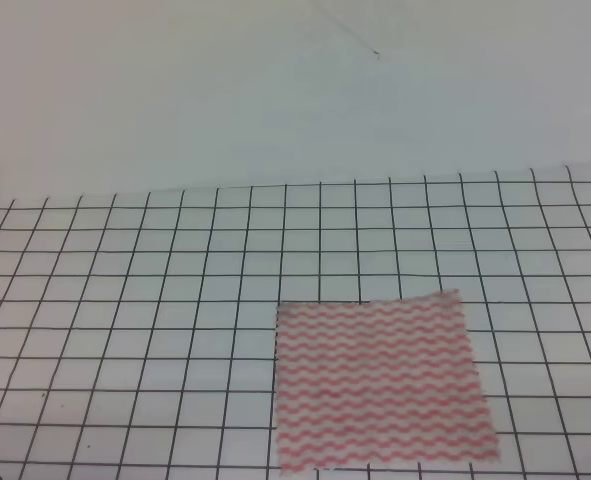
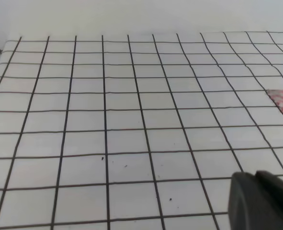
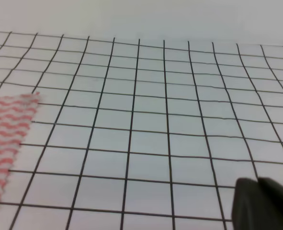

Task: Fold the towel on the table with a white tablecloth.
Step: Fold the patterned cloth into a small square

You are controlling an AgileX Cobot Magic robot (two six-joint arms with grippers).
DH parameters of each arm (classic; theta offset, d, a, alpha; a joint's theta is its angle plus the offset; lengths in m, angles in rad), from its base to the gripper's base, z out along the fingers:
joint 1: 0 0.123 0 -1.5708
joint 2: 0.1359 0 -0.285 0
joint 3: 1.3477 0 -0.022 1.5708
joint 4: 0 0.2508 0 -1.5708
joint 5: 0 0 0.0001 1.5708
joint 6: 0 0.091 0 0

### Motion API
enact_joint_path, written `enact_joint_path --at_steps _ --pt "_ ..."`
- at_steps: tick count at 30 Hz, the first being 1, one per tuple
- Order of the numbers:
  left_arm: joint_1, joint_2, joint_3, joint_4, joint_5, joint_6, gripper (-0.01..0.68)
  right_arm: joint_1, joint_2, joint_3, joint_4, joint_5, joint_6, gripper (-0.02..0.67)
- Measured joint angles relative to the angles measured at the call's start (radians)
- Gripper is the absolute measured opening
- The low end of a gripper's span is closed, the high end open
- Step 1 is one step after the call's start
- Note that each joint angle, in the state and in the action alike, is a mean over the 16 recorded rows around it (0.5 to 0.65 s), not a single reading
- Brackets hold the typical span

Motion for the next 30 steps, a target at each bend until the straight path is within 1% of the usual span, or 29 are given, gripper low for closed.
enact_joint_path --at_steps 30 --pt "0.0 0.0 0.0 0.0 0.0 0.0 0.0 0.0 0.0 0.0 0.0 0.0 0.0 -0.001"
